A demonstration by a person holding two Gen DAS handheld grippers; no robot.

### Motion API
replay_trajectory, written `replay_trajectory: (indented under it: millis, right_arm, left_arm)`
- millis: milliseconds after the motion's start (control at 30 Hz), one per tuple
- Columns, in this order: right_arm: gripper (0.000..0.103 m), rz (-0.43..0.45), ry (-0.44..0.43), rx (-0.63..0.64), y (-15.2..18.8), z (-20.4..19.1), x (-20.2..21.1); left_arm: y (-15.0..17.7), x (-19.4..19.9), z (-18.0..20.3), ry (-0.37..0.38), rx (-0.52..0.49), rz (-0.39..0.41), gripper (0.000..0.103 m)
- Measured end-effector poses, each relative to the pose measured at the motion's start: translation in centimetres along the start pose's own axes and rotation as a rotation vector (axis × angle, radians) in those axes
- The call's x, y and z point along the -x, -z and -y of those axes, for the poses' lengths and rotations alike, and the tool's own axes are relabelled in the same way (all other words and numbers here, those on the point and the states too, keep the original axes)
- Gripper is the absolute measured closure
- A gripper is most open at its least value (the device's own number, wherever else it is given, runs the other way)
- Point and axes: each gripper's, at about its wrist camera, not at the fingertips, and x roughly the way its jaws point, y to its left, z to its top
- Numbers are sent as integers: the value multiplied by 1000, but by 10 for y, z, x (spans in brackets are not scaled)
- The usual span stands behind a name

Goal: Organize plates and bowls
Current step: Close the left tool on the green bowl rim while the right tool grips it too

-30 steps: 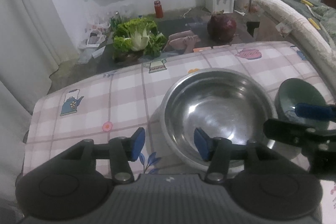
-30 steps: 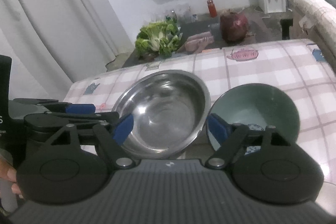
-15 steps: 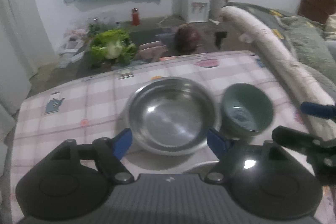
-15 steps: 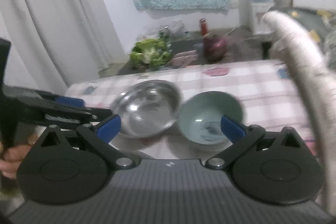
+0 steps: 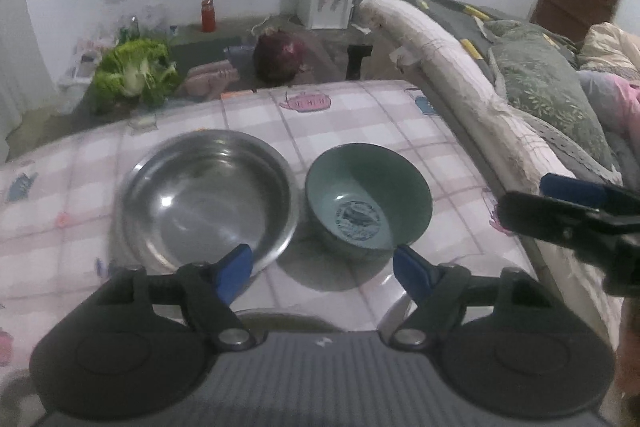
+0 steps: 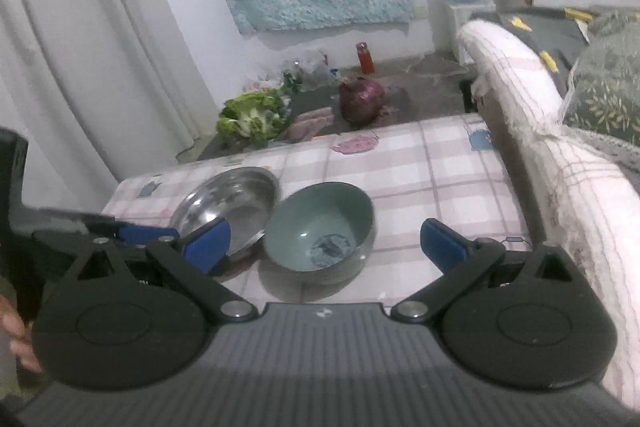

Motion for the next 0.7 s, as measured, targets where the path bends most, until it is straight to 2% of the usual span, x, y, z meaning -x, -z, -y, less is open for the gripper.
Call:
replay_trajectory:
  millis: [100,200,333,367,500,533,567,667,700]
  right_arm:
    - [4,-34,-2,-18,-2,11,-25]
    - [15,-72,-8,-44,-4,23,-51]
    - [39,-111,-17,-74,-6,35,-82]
    - [46,-117,-24,-79,-5,37,-88]
    - [63,-150,-41,-77,-6,37,-112]
    - [74,-158,-41,-72,-6,37,-117]
    - [79,-168,-38,-67,-6,36,-122]
    - [90,-169,-16,-44,-5,36,-127]
    - [91,-171,-18,-46,-5,38,-127]
  left_arm:
    - [-5,-21,2,23,46,-30,33]
    - [-10,-40,3,17,86,-61,41]
    - [-14,-59,4,-10,115,-97,59]
    - [-15,-63,4,-11,121,-105,61]
    - [-15,-70,5,-16,125,-107,70]
    - [-16,-71,6,-24,125,-108,71]
    - [-16,-72,6,-28,124,-108,71]
    - [-16,-72,9,-38,116,-108,71]
    - [-16,-72,10,-36,110,-109,71]
